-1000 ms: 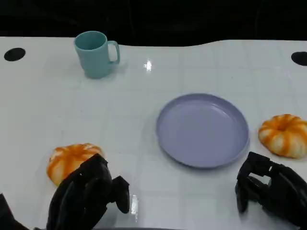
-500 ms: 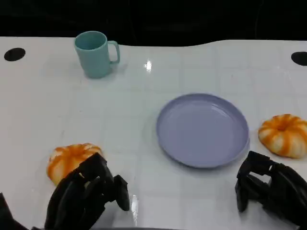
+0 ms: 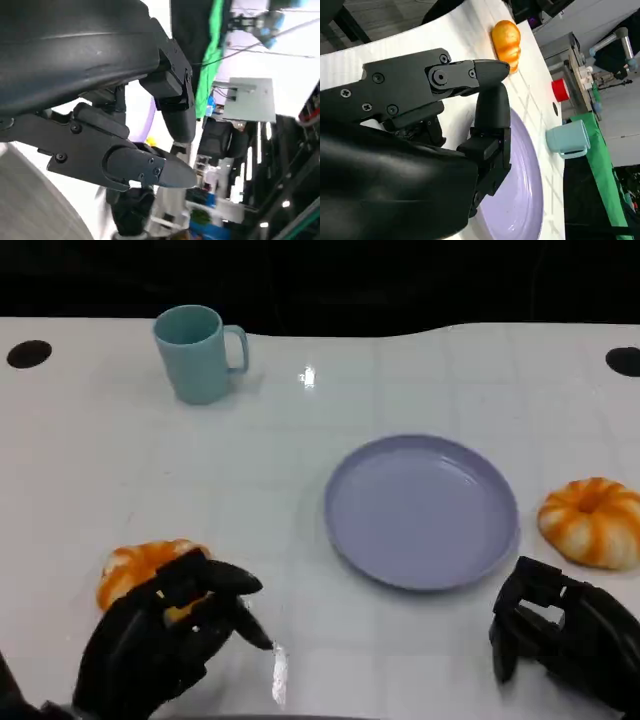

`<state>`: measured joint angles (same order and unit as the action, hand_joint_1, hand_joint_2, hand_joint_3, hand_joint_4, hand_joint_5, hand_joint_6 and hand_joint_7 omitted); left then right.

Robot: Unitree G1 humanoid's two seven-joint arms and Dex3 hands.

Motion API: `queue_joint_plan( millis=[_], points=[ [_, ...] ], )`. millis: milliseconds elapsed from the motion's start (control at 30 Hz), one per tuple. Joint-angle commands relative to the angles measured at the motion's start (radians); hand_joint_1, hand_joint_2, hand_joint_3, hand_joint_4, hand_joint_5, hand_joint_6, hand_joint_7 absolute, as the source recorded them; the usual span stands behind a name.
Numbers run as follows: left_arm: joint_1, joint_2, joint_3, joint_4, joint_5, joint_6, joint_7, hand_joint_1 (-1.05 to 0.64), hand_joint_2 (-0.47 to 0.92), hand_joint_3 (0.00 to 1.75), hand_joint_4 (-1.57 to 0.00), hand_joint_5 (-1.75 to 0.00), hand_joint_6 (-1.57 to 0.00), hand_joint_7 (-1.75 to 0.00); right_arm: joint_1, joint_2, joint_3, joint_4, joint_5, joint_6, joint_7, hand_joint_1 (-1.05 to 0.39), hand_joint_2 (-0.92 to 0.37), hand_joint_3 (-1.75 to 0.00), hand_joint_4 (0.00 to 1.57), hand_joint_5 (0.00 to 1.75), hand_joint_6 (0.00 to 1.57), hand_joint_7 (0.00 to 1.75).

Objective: Grasp the bread from the table and place it into the plate.

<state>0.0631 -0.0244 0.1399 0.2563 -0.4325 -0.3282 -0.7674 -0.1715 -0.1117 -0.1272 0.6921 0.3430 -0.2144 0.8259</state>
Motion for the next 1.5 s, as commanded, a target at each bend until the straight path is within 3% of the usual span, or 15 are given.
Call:
queue_joint_plan(
  millis=[33, 167, 300, 333, 367, 433, 533, 567, 667, 833, 1100, 1200, 1500],
  points=[
    [0.001, 0.066, -0.007, -0.041, 0.156, -0.119, 0.085, -0.52, 0.92, 0.09, -0.41, -0.98, -0.59, -0.36, 0.007, -0.007, 0.001, -0.003, -0.011, -0.004, -0.009, -0.61, -0.92, -0.19, 0.72, 1.72, 0.65, 1.51],
    [0.034, 0.111, -0.025, -0.132, 0.309, -0.128, 0.206, -0.42, 0.92, 0.07, -0.24, -0.73, -0.56, -0.11, 0.008, -0.005, 0.002, -0.004, -0.01, -0.008, -0.009, -0.6, -0.92, -0.19, 0.72, 1.73, 0.65, 1.51],
    [0.057, 0.173, -0.039, -0.214, 0.561, -0.215, 0.346, -0.24, 0.92, 0.11, -0.15, -0.58, -0.49, -0.02, 0.013, -0.004, 0.006, -0.012, -0.009, -0.004, -0.011, -0.6, -0.92, -0.2, 0.71, 1.73, 0.64, 1.51],
    [0.063, 0.191, -0.038, -0.24, 0.654, -0.234, 0.398, -0.16, 0.85, 0.24, -0.16, -0.5, -0.45, -0.01, 0.015, -0.002, 0.006, -0.015, -0.008, -0.004, -0.013, -0.59, -0.92, -0.19, 0.71, 1.73, 0.64, 1.51],
    [0.067, 0.202, -0.04, -0.254, 0.712, -0.24, 0.434, -0.11, 0.68, 0.56, -0.18, -0.42, -0.43, -0.01, 0.016, -0.002, 0.006, -0.016, -0.007, -0.005, -0.014, -0.59, -0.92, -0.19, 0.72, 1.73, 0.64, 1.51],
    [0.076, 0.253, -0.042, -0.322, 0.941, -0.23, 0.539, -0.04, 0.45, 1.01, -0.2, -0.29, -0.36, 0.0, 0.017, -0.001, 0.007, -0.021, -0.002, 0.006, -0.014, -0.58, -0.92, -0.19, 0.72, 1.73, 0.65, 1.51],
    [0.095, 0.3, -0.057, -0.442, 1.217, -0.144, 0.617, -0.02, 0.37, 1.13, -0.16, -0.19, -0.27, 0.0, 0.019, -0.001, 0.011, -0.027, -0.006, 0.008, -0.02, -0.58, -0.92, -0.19, 0.72, 1.73, 0.65, 1.51],
    [0.1, 0.306, -0.065, -0.478, 1.28, -0.107, 0.616, -0.02, 0.38, 1.1, -0.14, -0.15, -0.25, 0.0, 0.02, -0.002, 0.014, -0.03, -0.01, 0.006, -0.026, -0.59, -0.92, -0.19, 0.72, 1.74, 0.65, 1.51],
    [0.103, 0.329, -0.099, -0.545, 1.409, -0.023, 0.599, -0.05, 0.52, 0.7, -0.11, -0.05, -0.21, 0.0, 0.02, -0.002, 0.018, -0.032, -0.014, -0.004, -0.032, -0.59, -0.92, -0.2, 0.72, 1.74, 0.65, 1.52],
    [0.063, 0.39, -0.171, -0.58, 1.525, 0.094, 0.508, -0.12, 0.59, 0.44, -0.04, 0.0, -0.16, 0.0, 0.014, -0.004, 0.019, -0.015, -0.014, -0.012, -0.025, -0.59, -0.92, -0.22, 0.71, 1.74, 0.64, 1.53],
    [-0.049, 0.46, -0.259, -0.526, 1.51, 0.219, 0.309, -0.18, 0.56, 0.28, -0.05, -0.01, -0.16, 0.0, -0.021, -0.002, -0.001, 0.06, 0.01, -0.039, 0.026, -0.57, -0.92, -0.2, 0.71, 1.74, 0.63, 1.52],
    [-0.1, 0.467, -0.287, -0.443, 1.495, 0.251, 0.303, -0.25, 0.62, 0.16, -0.04, 0.0, -0.17, 0.0, -0.02, -0.004, 0.002, 0.06, -0.006, -0.055, 0.017, -0.58, -0.92, -0.21, 0.7, 1.74, 0.64, 1.51],
    [-0.191, 0.483, -0.368, -0.268, 1.479, 0.29, 0.369, -0.3, 0.68, 0.1, -0.01, 0.0, -0.13, 0.0, -0.017, -0.004, 0.002, 0.074, -0.011, -0.086, 0.015, -0.61, -0.92, -0.21, 0.71, 1.74, 0.66, 1.5]
  ],
)
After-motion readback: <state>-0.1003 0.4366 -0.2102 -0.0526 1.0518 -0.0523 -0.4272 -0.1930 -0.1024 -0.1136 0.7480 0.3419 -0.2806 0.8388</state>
